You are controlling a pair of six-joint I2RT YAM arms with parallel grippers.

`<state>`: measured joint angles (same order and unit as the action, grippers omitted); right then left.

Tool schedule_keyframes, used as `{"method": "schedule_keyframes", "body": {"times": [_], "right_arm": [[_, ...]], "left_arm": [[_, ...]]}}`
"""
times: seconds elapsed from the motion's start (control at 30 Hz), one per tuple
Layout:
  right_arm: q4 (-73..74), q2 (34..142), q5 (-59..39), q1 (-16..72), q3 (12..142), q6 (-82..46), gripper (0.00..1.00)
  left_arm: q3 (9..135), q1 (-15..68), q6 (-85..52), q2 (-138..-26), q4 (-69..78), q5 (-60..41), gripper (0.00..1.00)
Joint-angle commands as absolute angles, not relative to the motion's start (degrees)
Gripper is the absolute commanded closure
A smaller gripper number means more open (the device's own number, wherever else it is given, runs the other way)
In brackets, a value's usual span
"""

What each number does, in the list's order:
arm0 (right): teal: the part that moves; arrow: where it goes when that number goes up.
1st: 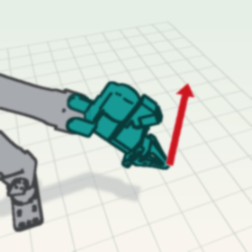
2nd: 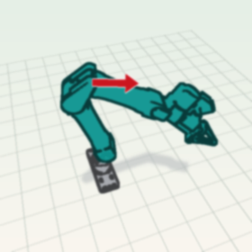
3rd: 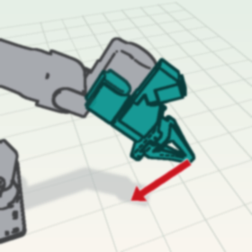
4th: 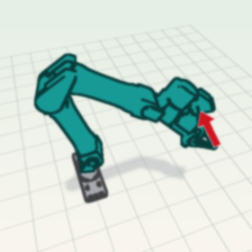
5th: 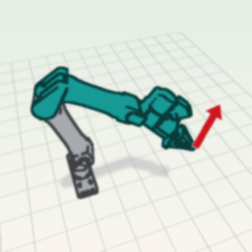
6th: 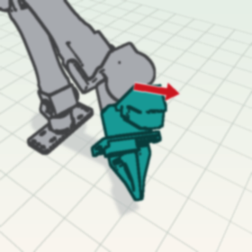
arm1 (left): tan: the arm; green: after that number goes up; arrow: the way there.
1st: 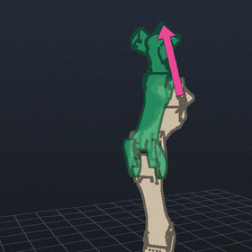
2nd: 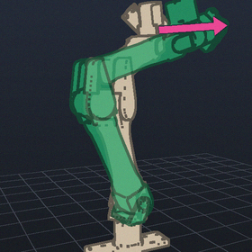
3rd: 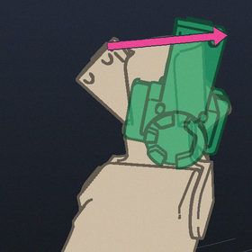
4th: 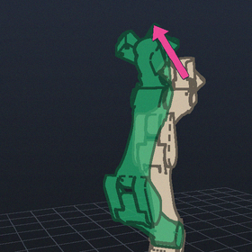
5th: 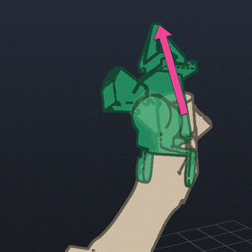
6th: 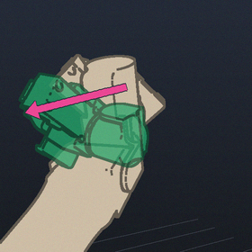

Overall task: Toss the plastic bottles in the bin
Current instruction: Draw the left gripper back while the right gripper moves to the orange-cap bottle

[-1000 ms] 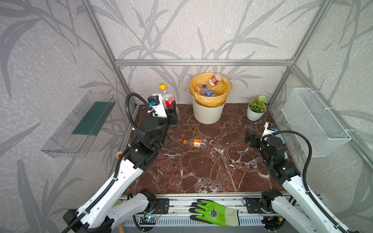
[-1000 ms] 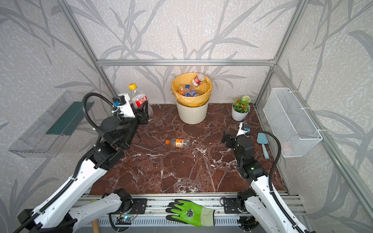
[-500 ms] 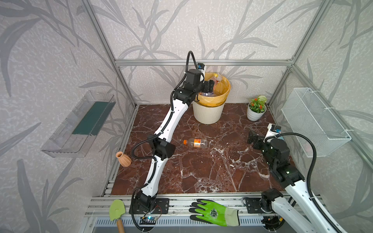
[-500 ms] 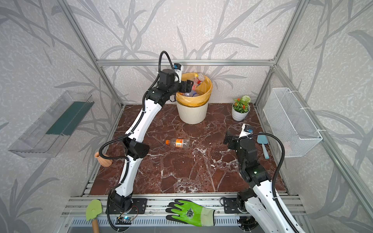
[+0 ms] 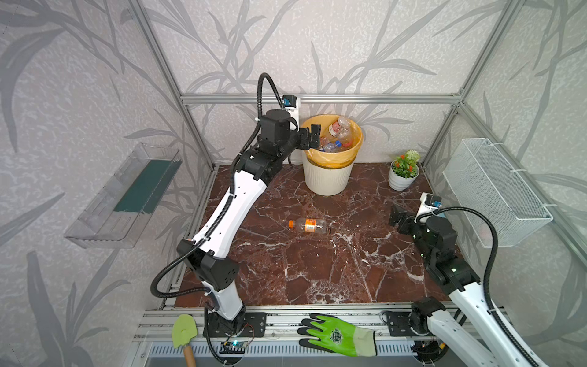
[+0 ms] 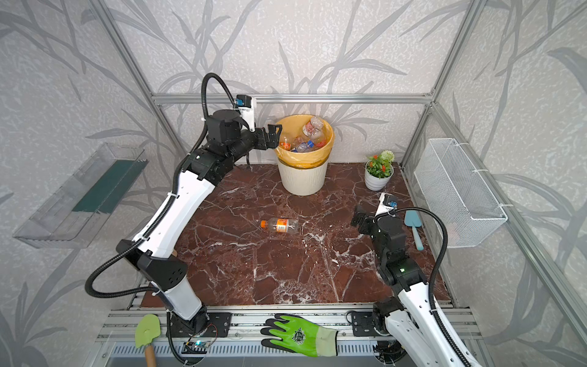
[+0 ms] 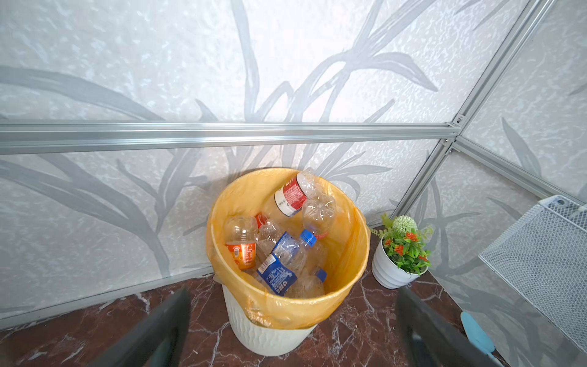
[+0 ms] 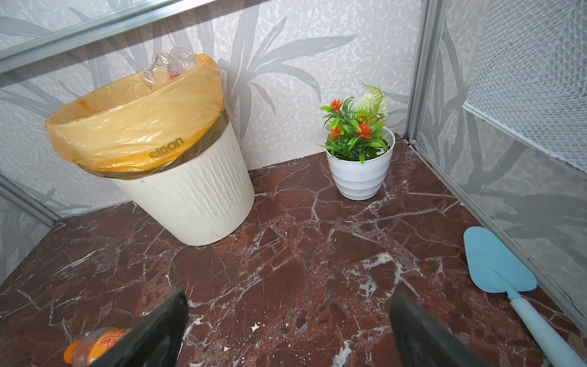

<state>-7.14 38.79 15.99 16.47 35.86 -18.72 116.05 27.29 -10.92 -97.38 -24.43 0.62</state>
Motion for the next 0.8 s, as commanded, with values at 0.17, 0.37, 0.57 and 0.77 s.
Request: {"method": "schedule_keyframes", "body": {"times": [0.17, 0.37, 0.57, 0.77], "right_arm": [[-5.1, 41.8, 12.5, 16.2, 36.5, -20.4, 0.01], [-1.3, 47.8, 6.6, 16.2, 36.7, -20.3, 0.00], [4.8, 56.4, -3.8, 16.6, 36.8, -22.1, 0.05], [2.3, 68.9, -6.9, 22.5, 44.4, -13.4, 0.05]], "left_arm": [[93.3, 27.1, -14.6, -88.1, -21.0, 9.6, 0.01], [78.8, 26.8, -16.2, -82.3, -18.8, 10.2, 0.01], [69.5, 25.1, -22.0, -80.0, -21.9, 12.0, 0.01], [59.4, 19.8, -28.6, -74.7, -20.1, 9.3, 0.01]]}}
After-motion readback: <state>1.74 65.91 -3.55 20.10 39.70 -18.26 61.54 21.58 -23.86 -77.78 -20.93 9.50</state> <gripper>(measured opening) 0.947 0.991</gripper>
